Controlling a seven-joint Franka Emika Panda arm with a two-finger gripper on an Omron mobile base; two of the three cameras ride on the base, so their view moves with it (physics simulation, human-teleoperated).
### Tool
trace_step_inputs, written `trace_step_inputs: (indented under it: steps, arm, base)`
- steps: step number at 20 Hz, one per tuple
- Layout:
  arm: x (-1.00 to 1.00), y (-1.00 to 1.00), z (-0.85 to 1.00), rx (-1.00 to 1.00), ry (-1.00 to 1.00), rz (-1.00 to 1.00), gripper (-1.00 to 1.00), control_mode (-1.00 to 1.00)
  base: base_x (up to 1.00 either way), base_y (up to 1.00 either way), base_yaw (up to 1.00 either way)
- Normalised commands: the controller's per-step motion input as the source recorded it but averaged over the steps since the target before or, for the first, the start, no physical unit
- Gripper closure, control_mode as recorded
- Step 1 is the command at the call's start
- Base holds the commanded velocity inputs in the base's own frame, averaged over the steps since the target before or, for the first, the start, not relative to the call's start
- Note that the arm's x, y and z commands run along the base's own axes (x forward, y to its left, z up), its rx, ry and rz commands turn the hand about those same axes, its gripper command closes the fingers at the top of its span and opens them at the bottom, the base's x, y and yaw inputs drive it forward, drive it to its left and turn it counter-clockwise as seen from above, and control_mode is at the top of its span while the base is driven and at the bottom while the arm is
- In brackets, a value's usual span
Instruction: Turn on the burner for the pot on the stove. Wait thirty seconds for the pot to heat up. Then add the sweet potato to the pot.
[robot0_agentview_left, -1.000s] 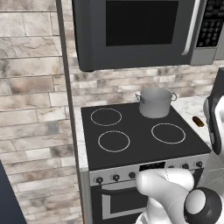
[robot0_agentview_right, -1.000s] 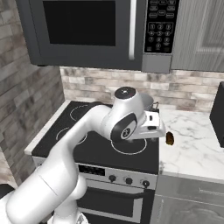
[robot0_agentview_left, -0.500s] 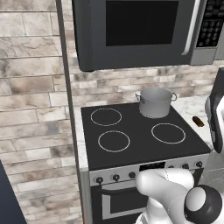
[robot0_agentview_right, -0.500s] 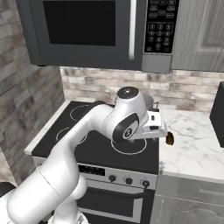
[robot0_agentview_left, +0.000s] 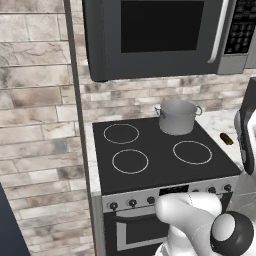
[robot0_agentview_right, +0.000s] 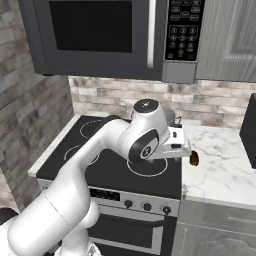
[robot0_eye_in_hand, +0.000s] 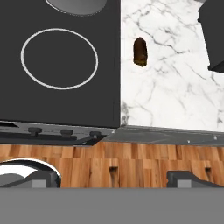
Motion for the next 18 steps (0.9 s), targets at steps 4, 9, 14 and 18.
trace_step_inputs:
  steps: [4,9,14,18]
  arm:
    - [0.00,0.00,0.00,0.00,0.00,0.00,-1.00,-1.00]
    - [0.00,0.00,0.00,0.00,0.00,0.00,-1.00,-1.00]
    - [0.00,0.00,0.00,0.00,0.00,0.00,-1.00,-1.00]
    - [0.00,0.00,0.00,0.00,0.00,0.00,-1.00,-1.00]
  base:
    - [0.00,0.00,0.00]
    - [0.00,0.00,0.00]
    - [0.00,0.00,0.00]
    - [0.00,0.00,0.00]
